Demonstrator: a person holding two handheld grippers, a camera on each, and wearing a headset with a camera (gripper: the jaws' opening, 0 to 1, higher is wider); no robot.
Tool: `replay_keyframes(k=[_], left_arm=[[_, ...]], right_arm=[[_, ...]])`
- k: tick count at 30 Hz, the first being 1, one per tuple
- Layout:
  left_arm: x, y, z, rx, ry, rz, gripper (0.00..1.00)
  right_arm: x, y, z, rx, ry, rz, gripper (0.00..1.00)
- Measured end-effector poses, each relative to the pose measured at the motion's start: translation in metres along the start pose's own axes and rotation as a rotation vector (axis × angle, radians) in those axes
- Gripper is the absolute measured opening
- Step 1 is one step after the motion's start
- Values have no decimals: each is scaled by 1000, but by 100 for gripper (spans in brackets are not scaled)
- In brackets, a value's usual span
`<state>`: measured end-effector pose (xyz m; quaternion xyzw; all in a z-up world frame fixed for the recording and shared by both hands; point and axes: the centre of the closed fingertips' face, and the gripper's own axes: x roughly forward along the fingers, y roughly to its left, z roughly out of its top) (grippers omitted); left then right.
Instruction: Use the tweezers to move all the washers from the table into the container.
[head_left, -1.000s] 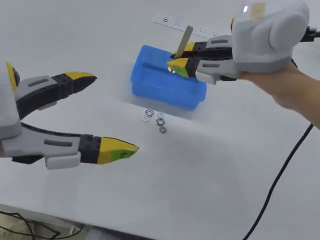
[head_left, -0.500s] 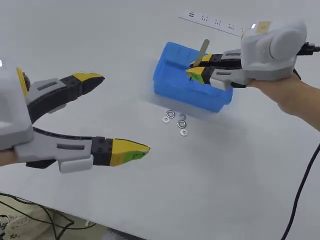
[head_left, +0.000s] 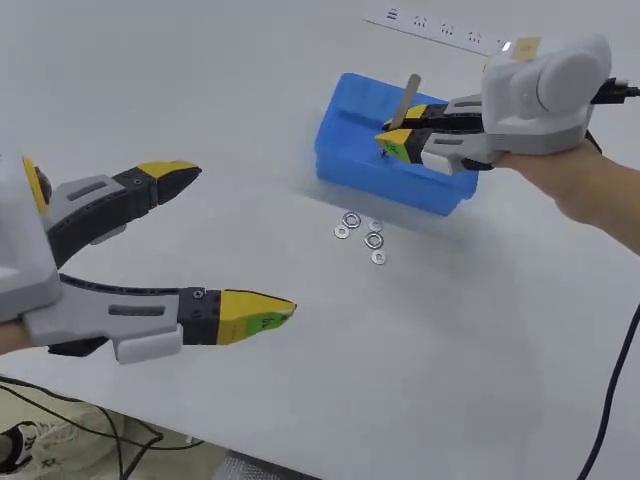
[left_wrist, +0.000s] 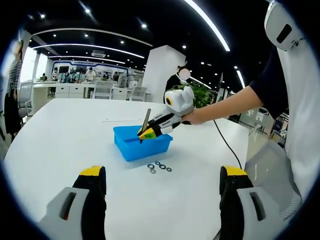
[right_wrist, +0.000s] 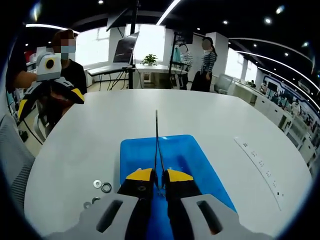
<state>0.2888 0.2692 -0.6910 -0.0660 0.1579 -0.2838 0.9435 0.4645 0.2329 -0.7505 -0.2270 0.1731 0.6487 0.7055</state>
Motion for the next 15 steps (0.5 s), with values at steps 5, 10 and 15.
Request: replay_keyframes(k=[5, 10, 15], left_arm=[[4, 1, 3, 7, -7, -6, 100], [17, 18, 12, -1, -44, -16, 98], [41, 17, 36, 6, -99, -47, 95]], right_arm=[[-3, 2, 3, -8, 2, 1, 8], [-7, 6, 8, -29, 7, 7, 8], [-13, 10, 11, -52, 13, 11, 8]])
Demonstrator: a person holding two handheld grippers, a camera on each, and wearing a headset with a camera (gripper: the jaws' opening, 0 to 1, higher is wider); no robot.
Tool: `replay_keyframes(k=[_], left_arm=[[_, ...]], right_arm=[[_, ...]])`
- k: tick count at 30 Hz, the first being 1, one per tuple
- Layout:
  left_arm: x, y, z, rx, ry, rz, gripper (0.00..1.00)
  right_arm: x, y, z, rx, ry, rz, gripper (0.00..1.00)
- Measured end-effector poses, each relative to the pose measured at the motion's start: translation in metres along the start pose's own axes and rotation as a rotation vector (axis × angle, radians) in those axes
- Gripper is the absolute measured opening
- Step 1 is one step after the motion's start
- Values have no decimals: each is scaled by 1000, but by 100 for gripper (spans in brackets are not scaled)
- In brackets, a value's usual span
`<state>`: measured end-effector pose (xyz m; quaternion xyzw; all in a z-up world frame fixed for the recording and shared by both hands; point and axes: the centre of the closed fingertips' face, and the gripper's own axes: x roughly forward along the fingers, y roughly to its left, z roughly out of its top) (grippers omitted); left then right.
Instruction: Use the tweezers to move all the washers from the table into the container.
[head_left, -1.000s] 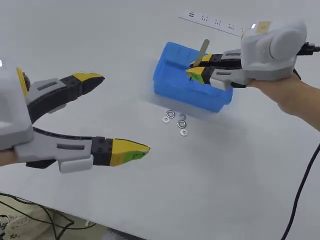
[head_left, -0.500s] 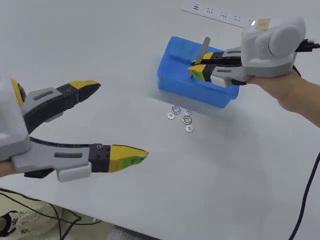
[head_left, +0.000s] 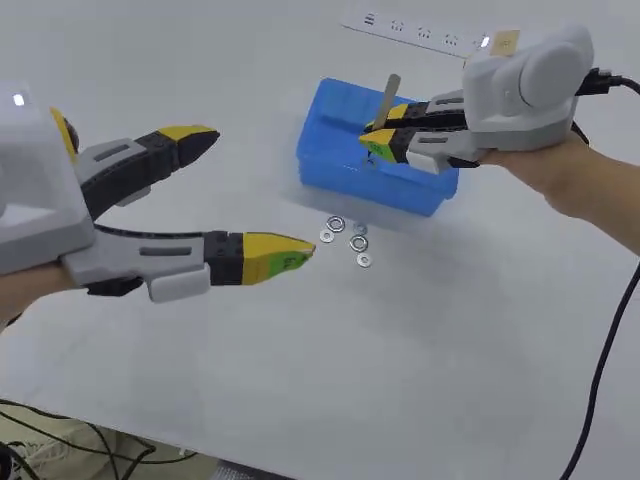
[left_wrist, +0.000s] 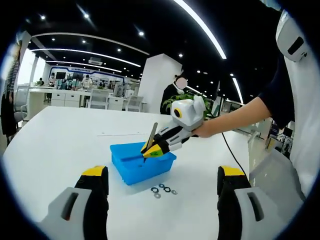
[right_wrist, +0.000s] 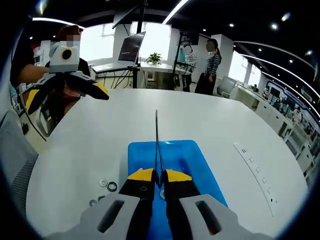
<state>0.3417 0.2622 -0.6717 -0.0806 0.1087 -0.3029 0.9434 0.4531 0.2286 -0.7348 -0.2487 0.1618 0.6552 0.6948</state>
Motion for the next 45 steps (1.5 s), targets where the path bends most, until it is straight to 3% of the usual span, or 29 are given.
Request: replay_keyframes(k=[3, 5, 7, 10, 16, 18, 22, 24, 27, 30, 33, 38, 45], left_arm=[[14, 6, 4, -1, -8, -17, 95], [21, 8, 4, 33, 17, -35, 91], [32, 11, 12, 67, 14, -40, 88], [47, 5, 22, 153, 28, -93, 80], [82, -4, 44, 228, 41, -194, 68], [92, -1, 46, 276, 59, -211, 65], [106, 2, 47, 288, 77, -238, 63], [111, -1, 48, 304, 85, -272, 56], [113, 0, 45, 377, 117, -296, 46], [112, -1, 42, 396, 139, -320, 39], [110, -5, 44, 390, 132, -363, 24], [113, -8, 46, 408, 127, -389, 21], [118, -11, 47, 419, 129, -448, 7]], right_arm=[[-5, 0, 2, -19, 6, -2, 8], [-8, -1, 3, -26, 8, -4, 8], [-12, -1, 5, -41, 9, -8, 8], [-15, -1, 10, -64, 11, -13, 8], [-17, 4, 17, -79, 1, -1, 8], [-16, 5, 18, -84, 2, 3, 8], [-17, 5, 21, -98, 0, 6, 8], [-18, 5, 22, -94, -5, 8, 8], [-19, 5, 21, -96, -1, 15, 8], [-19, 5, 18, -88, 3, 21, 8], [-19, 7, 16, -86, 4, 34, 9], [-16, 11, 13, -91, 10, 56, 9], [-15, 14, 13, -95, 11, 73, 9]])
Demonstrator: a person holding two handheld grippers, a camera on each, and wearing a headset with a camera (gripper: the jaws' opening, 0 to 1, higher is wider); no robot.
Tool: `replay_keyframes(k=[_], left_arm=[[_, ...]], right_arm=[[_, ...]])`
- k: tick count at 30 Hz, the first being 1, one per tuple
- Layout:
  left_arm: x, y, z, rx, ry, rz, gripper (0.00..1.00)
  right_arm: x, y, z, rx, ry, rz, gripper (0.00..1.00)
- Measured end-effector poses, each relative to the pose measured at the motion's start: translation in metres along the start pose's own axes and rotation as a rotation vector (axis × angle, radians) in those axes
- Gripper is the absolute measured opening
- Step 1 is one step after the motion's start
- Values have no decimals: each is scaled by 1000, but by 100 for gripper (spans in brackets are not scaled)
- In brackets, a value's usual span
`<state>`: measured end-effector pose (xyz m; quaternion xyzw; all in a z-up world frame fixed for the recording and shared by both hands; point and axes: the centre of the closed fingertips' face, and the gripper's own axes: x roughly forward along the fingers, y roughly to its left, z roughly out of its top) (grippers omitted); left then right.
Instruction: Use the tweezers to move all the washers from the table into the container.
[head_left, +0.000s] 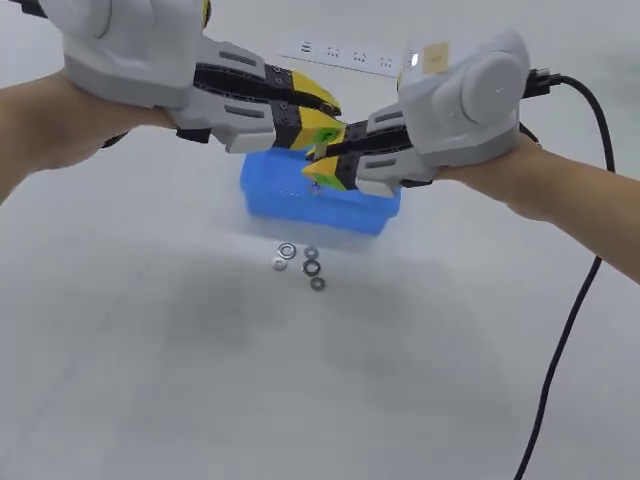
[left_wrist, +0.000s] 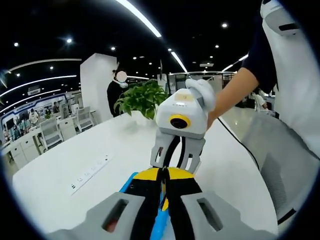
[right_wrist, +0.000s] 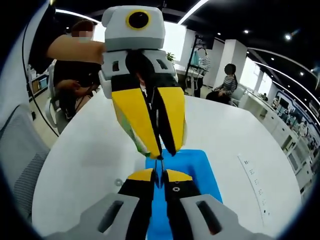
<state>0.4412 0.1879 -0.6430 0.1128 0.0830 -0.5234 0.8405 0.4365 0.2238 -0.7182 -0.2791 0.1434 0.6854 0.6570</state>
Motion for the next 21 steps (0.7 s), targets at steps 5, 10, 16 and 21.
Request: replay_keyframes(k=[5, 10, 16, 21], left_arm=[[0, -6, -1, 20, 15, -23, 6], [-2, -9, 0, 83, 21, -23, 4], [-4, -7, 0, 127, 27, -26, 4], [-6, -12, 0, 140, 32, -31, 4]], right_arm=[[0, 1, -1, -5, 4, 3, 9], [1, 1, 0, -12, 1, -3, 10], [2, 2, 6, -20, -6, -11, 12], [1, 6, 9, -22, -8, -16, 15]])
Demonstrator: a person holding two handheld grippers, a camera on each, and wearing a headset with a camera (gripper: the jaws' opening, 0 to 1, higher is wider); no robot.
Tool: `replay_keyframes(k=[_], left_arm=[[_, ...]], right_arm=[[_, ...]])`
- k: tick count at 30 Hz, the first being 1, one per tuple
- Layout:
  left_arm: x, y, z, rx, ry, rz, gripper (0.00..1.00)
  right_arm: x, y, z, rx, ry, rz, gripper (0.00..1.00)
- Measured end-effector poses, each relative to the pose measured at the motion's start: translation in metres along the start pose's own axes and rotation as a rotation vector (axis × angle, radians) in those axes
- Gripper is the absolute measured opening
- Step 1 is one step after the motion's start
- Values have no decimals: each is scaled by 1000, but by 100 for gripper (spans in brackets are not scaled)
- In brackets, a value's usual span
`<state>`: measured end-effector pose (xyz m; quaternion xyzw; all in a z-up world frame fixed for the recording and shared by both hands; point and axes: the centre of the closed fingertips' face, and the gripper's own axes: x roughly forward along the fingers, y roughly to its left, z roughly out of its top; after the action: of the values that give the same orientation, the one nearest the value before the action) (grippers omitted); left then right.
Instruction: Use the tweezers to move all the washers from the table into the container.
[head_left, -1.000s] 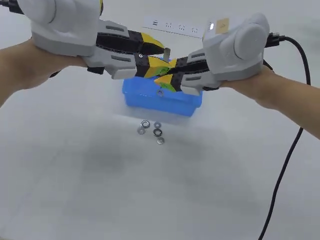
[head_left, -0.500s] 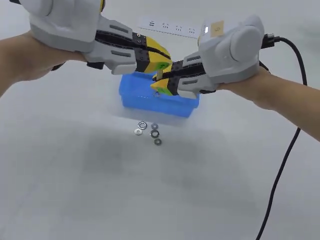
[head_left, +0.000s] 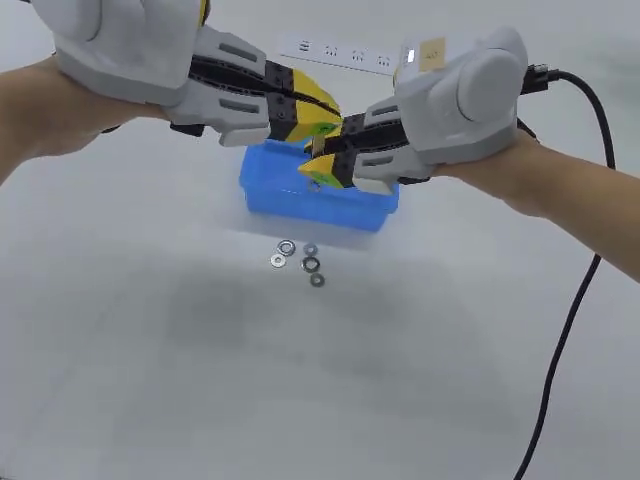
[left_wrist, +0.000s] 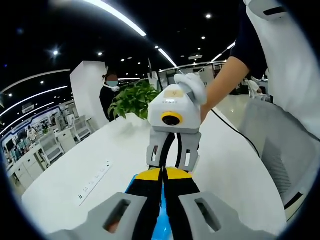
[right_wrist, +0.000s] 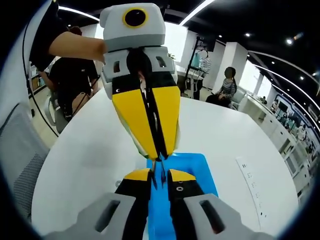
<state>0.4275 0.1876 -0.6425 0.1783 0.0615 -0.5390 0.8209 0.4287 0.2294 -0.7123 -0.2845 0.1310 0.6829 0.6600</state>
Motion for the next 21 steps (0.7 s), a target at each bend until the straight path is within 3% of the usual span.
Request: replay_keyframes(k=[13, 21], left_arm=[[-13, -2, 11, -14, -28, 57, 4], [-20, -11, 16, -51, -43, 73, 4]], right_arm=[[-17, 2, 2, 15, -23, -64, 34], [-32, 20, -5, 176, -71, -82, 48]])
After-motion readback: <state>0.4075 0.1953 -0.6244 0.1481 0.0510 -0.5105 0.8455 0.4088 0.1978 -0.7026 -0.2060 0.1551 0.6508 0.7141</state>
